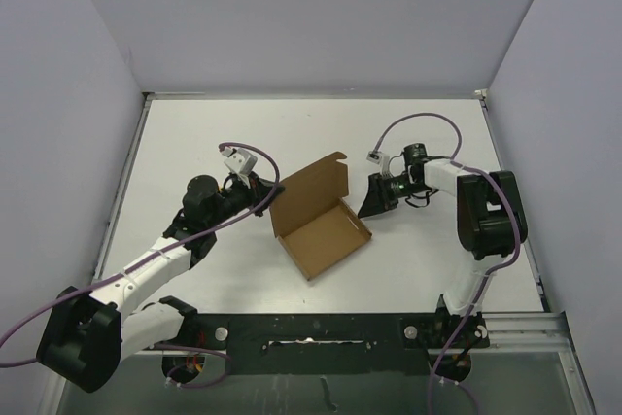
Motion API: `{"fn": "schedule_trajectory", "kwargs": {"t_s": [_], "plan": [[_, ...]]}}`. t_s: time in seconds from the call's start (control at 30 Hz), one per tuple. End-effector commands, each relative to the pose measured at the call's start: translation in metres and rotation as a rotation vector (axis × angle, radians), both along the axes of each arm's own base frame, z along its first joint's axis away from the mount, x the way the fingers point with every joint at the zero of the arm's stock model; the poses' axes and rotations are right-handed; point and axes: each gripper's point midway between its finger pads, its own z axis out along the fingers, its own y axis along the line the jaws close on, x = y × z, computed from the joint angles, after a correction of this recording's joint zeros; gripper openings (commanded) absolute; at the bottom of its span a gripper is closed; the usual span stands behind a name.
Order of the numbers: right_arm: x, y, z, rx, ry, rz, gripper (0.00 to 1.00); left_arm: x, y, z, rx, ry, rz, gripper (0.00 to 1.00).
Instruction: Fold the paper box
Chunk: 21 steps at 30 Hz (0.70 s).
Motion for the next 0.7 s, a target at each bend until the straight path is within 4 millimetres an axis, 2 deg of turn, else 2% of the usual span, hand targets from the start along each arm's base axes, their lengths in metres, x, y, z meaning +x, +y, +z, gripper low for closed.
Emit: {"fn": "schedule_trajectory", "kwargs": {"t_s": [0.0, 0.17, 0.4, 0.67], "plan": [[0.006, 0.012, 0.022, 0.036, -0.086, 0.064, 0.31, 0.001, 0.0, 0.025, -0.034, -0.086, -0.009, 0.0], [0.001, 0.019, 0.021, 0.025, -0.098, 0.099, 0.39, 0.0, -0.001, 0.027, -0.037, -0.09, -0.013, 0.0], [0.002, 0.017, 0.013, -0.056, -0.13, 0.11, 0.42, 0.0, 0.0, 0.027, -0.039, -0.089, -0.012, 0.0], [0.004, 0.02, 0.015, -0.125, -0.224, 0.134, 0.42, -0.003, 0.001, 0.028, -0.045, -0.09, -0.009, 0.0]]}}
